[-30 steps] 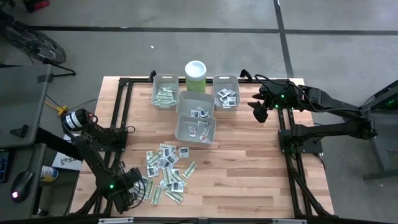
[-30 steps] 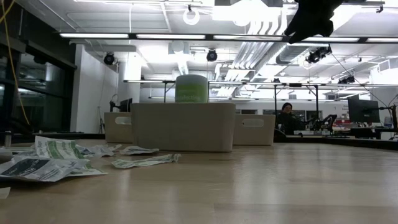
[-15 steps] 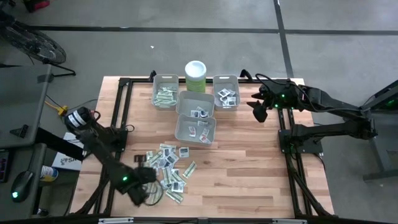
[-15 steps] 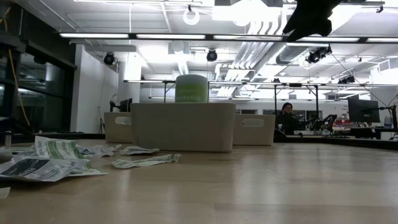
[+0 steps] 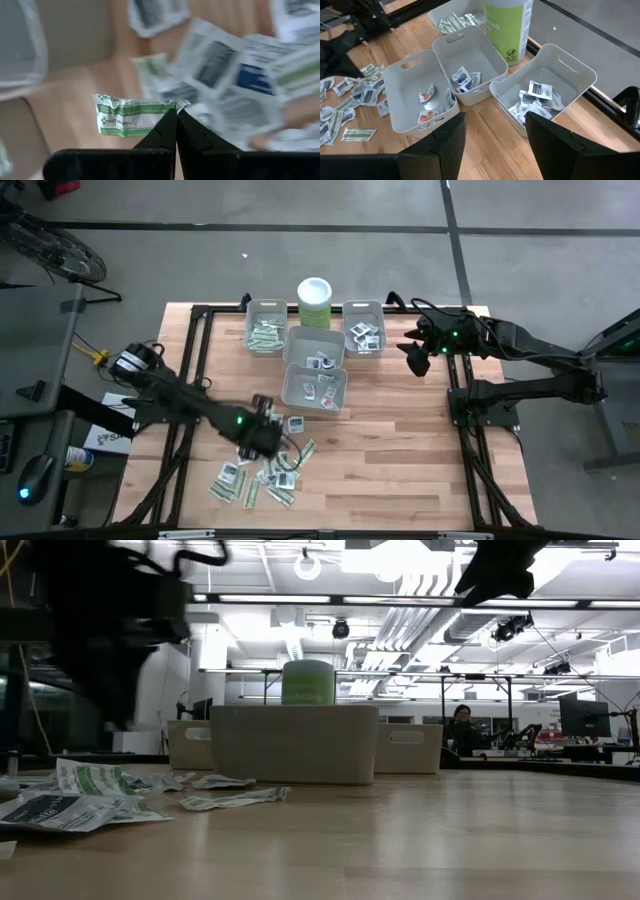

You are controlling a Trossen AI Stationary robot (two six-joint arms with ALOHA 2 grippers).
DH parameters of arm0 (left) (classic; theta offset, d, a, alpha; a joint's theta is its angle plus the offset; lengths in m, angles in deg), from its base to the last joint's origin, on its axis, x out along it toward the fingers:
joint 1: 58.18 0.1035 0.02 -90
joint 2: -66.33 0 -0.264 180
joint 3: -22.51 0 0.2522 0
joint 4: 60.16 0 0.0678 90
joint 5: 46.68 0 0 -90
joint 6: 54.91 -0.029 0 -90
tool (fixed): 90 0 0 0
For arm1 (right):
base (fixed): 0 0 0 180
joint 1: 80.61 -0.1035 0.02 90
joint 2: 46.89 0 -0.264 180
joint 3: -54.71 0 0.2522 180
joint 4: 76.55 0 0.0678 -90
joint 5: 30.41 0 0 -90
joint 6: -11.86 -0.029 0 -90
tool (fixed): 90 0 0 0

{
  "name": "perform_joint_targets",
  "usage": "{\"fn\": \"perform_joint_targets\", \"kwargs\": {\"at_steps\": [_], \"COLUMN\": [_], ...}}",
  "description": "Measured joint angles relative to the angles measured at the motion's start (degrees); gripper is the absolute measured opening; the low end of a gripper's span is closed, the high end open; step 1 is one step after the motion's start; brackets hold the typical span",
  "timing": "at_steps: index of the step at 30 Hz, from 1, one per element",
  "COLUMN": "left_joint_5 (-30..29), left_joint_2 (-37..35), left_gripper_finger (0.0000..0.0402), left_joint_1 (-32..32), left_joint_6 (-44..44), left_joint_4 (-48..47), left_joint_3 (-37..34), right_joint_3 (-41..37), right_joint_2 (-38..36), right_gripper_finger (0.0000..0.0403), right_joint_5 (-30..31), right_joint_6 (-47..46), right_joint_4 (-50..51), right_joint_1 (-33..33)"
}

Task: Pick & Place First Aid Supplies
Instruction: Put the bandage pack into the left bin

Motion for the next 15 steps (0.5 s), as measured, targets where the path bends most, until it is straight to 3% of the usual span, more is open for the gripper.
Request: {"fn": "perform_joint_targets", "kwargs": {"at_steps": [8,15], "left_joint_5": [-0.09,-0.24], "left_joint_2": [-6.78,-14.22], "left_gripper_finger": [0.0000,0.0000], "left_joint_1": [12.95,27.84], "left_joint_6": [-15.91,-15.07], "left_joint_4": [0.44,-0.26], "left_joint_3": [0.00,0.00], "right_joint_3": [0.00,0.00], "right_joint_2": [0.00,0.00], "right_gripper_finger": [0.0199,0.0199], "right_joint_5": [0.09,0.17], "right_joint_6": [-0.39,-0.42], "right_joint_4": [0.00,0.00], "right_joint_1": [0.00,0.00]}}
